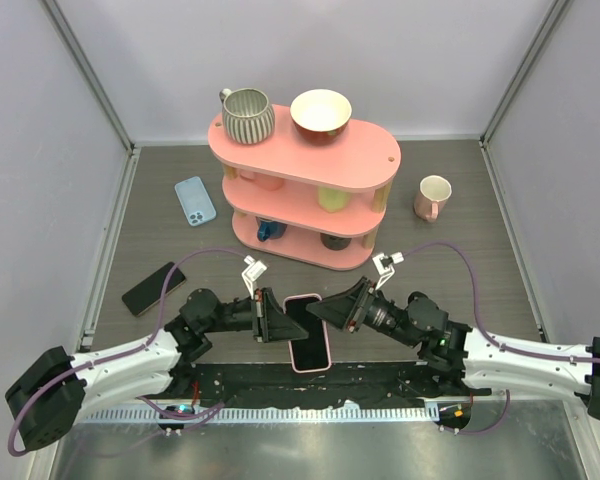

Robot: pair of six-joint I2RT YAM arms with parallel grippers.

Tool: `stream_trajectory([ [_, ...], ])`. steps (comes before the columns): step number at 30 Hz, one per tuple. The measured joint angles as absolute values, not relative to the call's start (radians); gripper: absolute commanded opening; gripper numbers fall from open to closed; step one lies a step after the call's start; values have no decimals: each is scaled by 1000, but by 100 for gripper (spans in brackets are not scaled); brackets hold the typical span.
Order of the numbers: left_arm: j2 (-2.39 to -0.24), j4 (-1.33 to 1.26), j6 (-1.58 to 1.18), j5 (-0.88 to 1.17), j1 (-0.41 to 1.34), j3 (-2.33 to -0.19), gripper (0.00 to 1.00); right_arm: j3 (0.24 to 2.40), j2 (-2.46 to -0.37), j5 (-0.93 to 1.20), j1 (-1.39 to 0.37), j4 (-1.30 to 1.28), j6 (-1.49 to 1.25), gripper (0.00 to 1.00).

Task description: Put the phone into the phone case

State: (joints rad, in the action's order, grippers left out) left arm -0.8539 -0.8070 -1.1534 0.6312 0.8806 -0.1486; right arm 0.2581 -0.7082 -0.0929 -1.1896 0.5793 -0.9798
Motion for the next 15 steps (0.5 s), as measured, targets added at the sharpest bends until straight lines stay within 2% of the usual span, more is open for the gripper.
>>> stream_trajectory([
  [2, -854, -807, -1146, 627, 881, -145, 0, 258, -691, -110, -1190, 558, -1007, 55],
  [8, -854, -806, -1140, 622, 881, -142, 0, 276, -664, -153, -1190, 473, -1048, 40],
  [10, -854, -808, -1140, 621, 881, -142, 0, 282, -671, -160, -1190, 458, -1049, 25],
  [11, -855, -809, -1139, 622, 880, -142, 0, 284, -677, -163, -1190, 457, -1048, 14],
  [12, -855, -810, -1143, 622, 879, -141, 0, 284, -685, -166, -1189, 458, -1050, 9],
  [14, -856, -811, -1154, 631, 875, -140, 2, 284, -701, -167, -1188, 477, -1033, 2],
  [15, -856, -812, -1164, 635, 875, -139, 0, 284, -708, -166, -1187, 485, -1023, 2],
])
